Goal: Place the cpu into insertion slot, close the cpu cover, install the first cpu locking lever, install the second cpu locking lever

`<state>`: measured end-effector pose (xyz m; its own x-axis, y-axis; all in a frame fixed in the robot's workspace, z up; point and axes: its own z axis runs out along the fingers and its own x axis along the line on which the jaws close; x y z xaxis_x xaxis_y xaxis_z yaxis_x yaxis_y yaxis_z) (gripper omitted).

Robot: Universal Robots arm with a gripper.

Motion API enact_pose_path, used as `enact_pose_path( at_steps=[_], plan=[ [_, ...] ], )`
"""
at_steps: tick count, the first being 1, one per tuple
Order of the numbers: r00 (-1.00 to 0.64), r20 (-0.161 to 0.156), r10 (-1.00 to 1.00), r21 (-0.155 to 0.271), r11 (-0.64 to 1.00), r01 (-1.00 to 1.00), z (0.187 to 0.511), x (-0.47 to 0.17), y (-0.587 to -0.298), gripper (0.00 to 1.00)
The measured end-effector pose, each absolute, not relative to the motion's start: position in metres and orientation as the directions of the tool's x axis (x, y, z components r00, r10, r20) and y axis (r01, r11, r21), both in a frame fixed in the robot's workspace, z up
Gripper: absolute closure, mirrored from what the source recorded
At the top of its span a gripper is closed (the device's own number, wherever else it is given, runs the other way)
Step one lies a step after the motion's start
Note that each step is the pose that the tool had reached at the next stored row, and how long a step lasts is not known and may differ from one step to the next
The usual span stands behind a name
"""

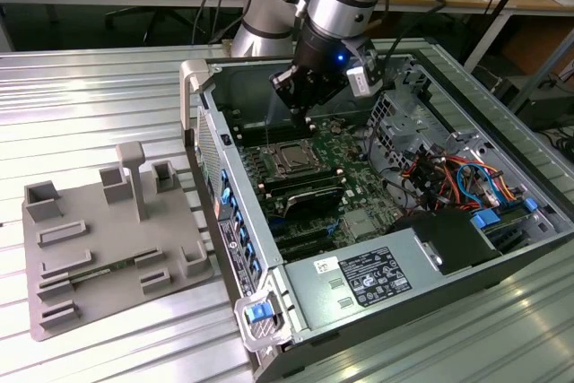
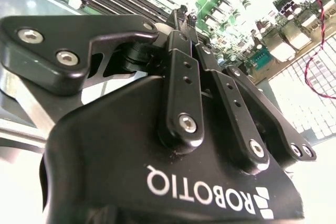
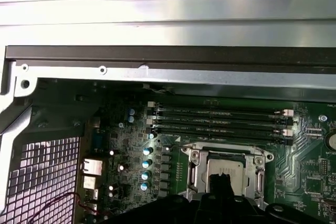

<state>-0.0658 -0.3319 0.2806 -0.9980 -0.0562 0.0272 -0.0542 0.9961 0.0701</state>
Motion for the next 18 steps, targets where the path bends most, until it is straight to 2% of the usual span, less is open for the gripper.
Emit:
enact_pose_path(
  at_steps=[18],
  plan=[
    [-0.998, 0.027, -0.056, 0.07, 0.996, -0.054, 0.281, -0.085, -0.332, 0.89]
  ],
)
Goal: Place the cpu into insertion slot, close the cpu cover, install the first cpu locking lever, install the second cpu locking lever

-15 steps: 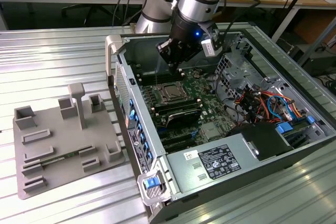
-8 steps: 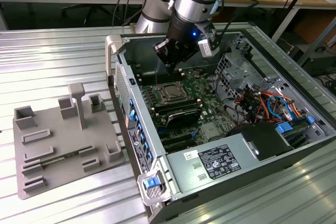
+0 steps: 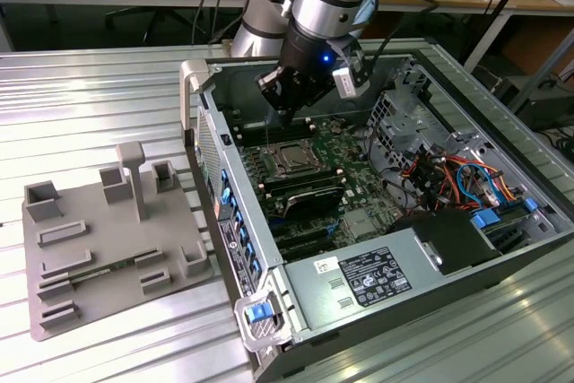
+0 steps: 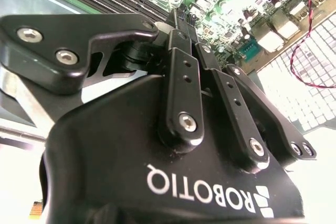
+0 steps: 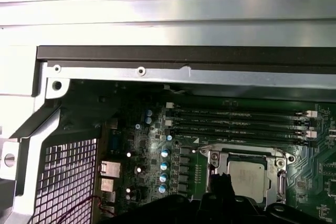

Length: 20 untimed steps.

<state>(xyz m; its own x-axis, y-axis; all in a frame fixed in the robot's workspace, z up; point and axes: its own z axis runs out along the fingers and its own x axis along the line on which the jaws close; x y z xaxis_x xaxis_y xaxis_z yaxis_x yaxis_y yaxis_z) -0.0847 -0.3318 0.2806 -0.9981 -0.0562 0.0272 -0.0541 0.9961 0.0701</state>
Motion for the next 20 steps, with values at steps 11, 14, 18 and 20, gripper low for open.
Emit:
enact_pose_path(
  at_steps=[11, 14, 18, 20],
  plan=[
    [-0.998, 0.027, -0.056, 0.07, 0.996, -0.054, 0.281, -0.093, -0.332, 0.89],
    [-0.998, 0.027, -0.056, 0.07, 0.996, -0.054, 0.281, -0.095, -0.332, 0.89],
    [-0.998, 0.027, -0.056, 0.07, 0.996, -0.054, 0.281, -0.1, -0.332, 0.89],
    [-0.998, 0.027, -0.056, 0.07, 0.996, -0.054, 0.281, -0.103, -0.332, 0.89]
  ],
)
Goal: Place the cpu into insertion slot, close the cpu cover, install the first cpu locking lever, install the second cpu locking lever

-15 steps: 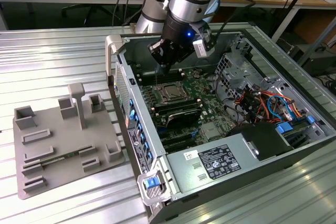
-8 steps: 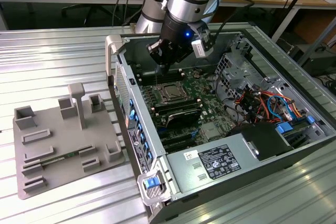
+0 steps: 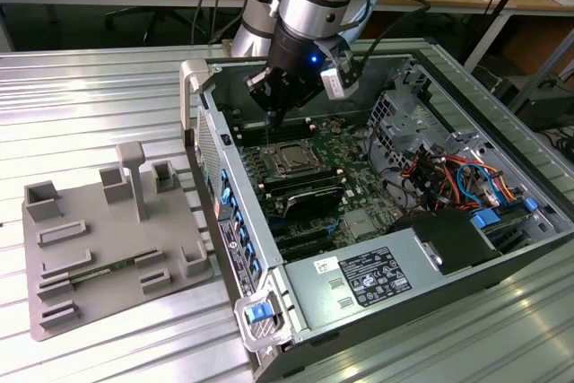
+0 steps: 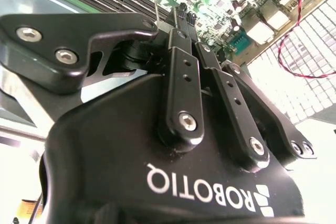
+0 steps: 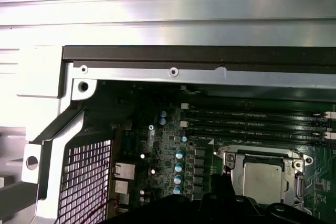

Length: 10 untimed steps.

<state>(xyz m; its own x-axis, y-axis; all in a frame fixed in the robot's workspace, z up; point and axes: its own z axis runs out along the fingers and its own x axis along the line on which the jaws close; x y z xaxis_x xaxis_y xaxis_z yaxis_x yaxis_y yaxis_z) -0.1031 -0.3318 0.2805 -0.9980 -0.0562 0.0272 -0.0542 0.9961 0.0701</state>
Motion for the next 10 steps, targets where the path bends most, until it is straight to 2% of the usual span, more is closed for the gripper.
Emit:
enact_pose_path(
  at_steps=[10],
  plan=[
    [-0.998, 0.027, -0.056, 0.07, 0.996, -0.054, 0.28, -0.117, -0.332, 0.89]
  ],
)
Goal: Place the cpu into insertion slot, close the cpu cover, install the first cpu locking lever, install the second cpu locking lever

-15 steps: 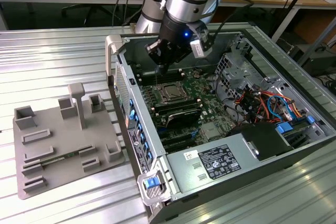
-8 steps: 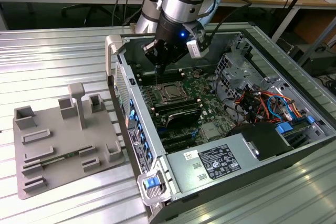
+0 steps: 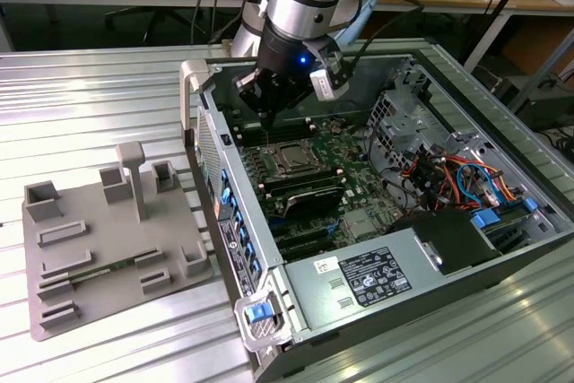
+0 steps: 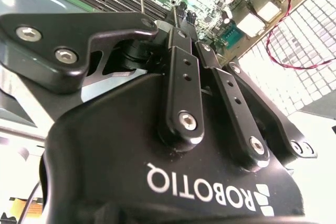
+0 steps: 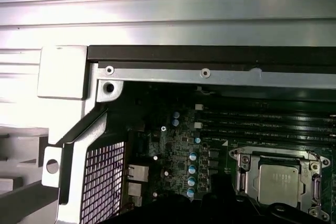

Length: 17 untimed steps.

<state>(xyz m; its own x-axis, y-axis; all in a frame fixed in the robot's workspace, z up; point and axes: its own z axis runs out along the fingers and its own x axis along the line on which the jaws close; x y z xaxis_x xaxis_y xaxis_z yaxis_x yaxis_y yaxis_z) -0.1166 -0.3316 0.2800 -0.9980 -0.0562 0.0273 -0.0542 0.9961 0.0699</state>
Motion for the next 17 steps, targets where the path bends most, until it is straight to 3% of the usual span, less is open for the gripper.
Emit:
enact_pose_path(
  at_steps=[17],
  plan=[
    [-0.998, 0.027, -0.056, 0.07, 0.996, -0.054, 0.2758, -0.1195, -0.3222, 0.89]
  ],
)
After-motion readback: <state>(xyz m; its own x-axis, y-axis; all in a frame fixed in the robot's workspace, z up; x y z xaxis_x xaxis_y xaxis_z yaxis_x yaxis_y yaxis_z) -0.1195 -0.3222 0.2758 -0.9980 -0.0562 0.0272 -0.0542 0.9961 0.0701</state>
